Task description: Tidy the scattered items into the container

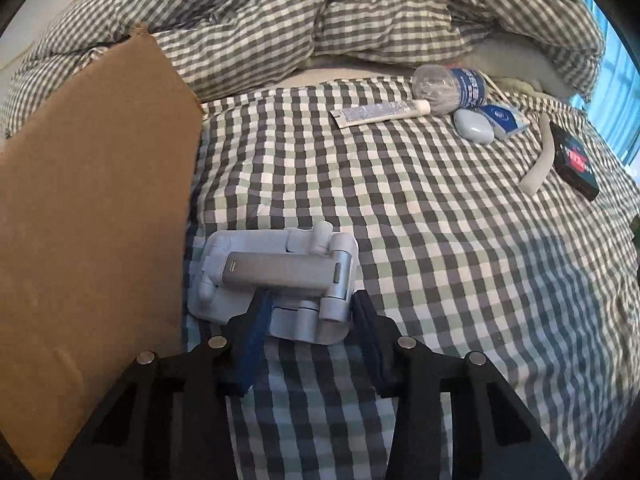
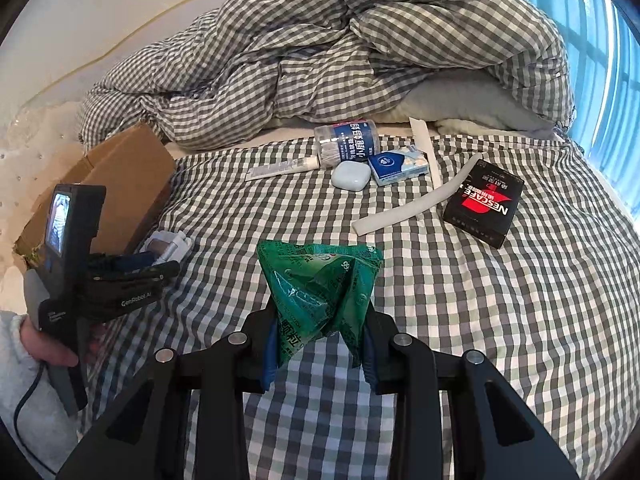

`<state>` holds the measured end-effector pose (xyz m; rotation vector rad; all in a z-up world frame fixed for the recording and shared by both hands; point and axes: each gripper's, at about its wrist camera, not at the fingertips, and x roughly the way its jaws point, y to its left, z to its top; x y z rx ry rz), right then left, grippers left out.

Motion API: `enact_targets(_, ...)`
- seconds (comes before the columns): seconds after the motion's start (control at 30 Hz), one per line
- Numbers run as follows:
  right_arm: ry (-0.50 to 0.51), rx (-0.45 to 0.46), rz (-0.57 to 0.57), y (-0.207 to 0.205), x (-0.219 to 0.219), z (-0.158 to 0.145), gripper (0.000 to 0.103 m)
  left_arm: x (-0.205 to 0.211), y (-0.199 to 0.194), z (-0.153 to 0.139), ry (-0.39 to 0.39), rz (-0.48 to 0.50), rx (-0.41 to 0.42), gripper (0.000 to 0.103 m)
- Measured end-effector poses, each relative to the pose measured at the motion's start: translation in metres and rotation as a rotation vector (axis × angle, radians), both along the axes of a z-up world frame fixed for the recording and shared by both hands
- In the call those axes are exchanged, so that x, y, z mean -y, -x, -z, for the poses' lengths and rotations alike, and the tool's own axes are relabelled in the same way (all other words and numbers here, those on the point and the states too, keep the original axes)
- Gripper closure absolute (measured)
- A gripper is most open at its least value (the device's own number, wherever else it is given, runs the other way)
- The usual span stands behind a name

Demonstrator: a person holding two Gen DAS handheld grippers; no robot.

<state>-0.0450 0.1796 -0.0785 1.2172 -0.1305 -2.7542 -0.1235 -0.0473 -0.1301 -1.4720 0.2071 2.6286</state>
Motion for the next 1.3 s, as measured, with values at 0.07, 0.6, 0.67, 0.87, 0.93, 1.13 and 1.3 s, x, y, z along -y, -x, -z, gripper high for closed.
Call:
enact_targets(0.07, 0.000, -0.005, 0.000, -0.002, 0.000, -0.002, 0.071, 0.001, -0.001, -0.007, -0.029, -0.005, -0.004, 0.075)
enact_targets(0.6, 0.014, 0.007, -0.009, -0.002, 0.005, 0.002, 0.071, 0.011, -0.001, -0.051, 0.034, 0.021, -0.078, 0.082)
enact_targets(0.67, 0.015, 0.007, -0.014, -0.002, 0.007, 0.002, 0.071, 0.010, -0.004, -0.054, 0.017, 0.026, -0.074, 0.082)
enact_targets(0.87, 0.014, 0.001, -0.031, -0.001, 0.012, -0.002, 0.071, -0.001, -0.022, -0.073, -0.035, 0.061, -0.107, 0.082)
enact_targets(0.93, 0.009, -0.007, -0.037, 0.000, 0.016, -0.006, 0.071, -0.005, -0.027, -0.082, -0.044, 0.073, -0.118, 0.082)
enact_targets(1.13, 0.004, -0.053, -0.105, 0.001, 0.045, -0.030, 0.071, 0.001, -0.039, -0.137, -0.113, 0.103, -0.225, 0.097)
enact_targets(1.3, 0.026, -0.100, -0.146, -0.002, 0.068, -0.052, 0.071, 0.011, -0.041, -0.162, -0.061, 0.117, -0.271, 0.095)
